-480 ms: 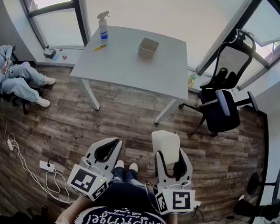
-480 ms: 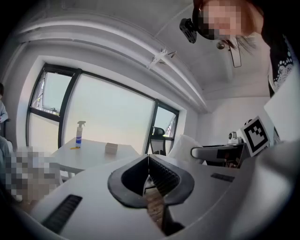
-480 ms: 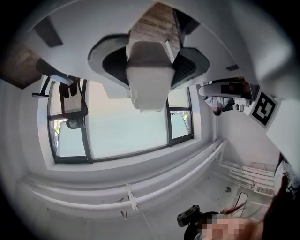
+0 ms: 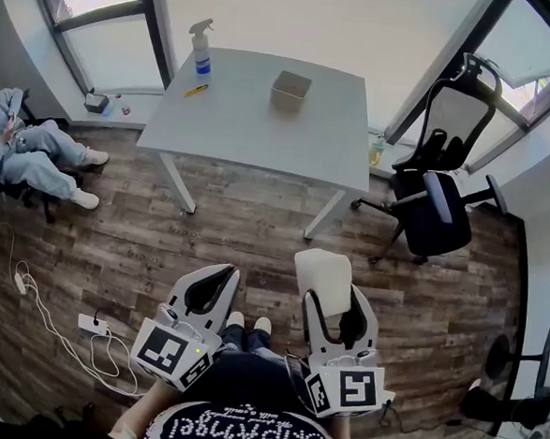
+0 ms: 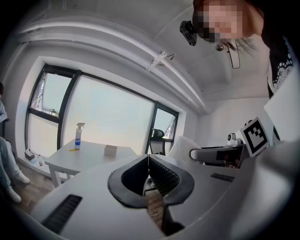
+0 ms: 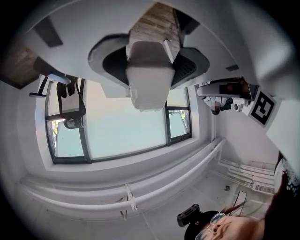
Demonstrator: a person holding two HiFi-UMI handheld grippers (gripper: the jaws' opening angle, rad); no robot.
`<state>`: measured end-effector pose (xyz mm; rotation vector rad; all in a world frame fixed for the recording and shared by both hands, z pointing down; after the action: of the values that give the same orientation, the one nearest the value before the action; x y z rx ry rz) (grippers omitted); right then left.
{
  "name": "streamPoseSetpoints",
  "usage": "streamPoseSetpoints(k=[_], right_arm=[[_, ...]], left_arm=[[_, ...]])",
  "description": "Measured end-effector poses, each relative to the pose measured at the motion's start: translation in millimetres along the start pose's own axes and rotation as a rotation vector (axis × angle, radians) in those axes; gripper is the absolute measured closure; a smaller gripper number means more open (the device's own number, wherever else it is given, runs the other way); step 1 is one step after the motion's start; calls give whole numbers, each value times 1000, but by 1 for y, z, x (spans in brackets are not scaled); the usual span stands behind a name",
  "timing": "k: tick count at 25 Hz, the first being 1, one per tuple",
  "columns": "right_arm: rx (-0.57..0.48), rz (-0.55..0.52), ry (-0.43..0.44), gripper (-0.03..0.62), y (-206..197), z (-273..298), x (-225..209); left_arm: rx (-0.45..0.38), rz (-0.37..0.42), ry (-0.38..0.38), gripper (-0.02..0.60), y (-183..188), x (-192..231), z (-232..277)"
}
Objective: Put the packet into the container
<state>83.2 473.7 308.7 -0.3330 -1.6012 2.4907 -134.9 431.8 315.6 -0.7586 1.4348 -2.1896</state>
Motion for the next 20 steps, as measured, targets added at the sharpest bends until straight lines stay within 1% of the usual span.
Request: streamPoseSetpoints(k=[3,8,10,16,20], right_arm=[[-9,12,9,332,2,1,-2],[-69,102,77,332,7,1,-7],[-74,102,91,332,10,1,-9],[-58,96,88,335,8,1,-26],[-53,49,61,335,9,-3,-40]], left_arm=[[-4,1,0,572,2,-1,1],[-8,0,-5,572,3,-3,5],[-9,2,-5,572,4,-4,7],[-17,18,9,572,6,-13,12],[-23,18,24,572,4,-18,17]])
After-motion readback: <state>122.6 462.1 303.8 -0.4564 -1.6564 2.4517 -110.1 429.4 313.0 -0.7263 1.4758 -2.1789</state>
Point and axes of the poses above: the fingertips, and each gripper's own axes: z forward along the fingers, x to its left, y out of its top, the point moved 8 cm from there along -z, backward along the fingers, and after that the axes turned 10 degrees about x, right-handed, at the moved point
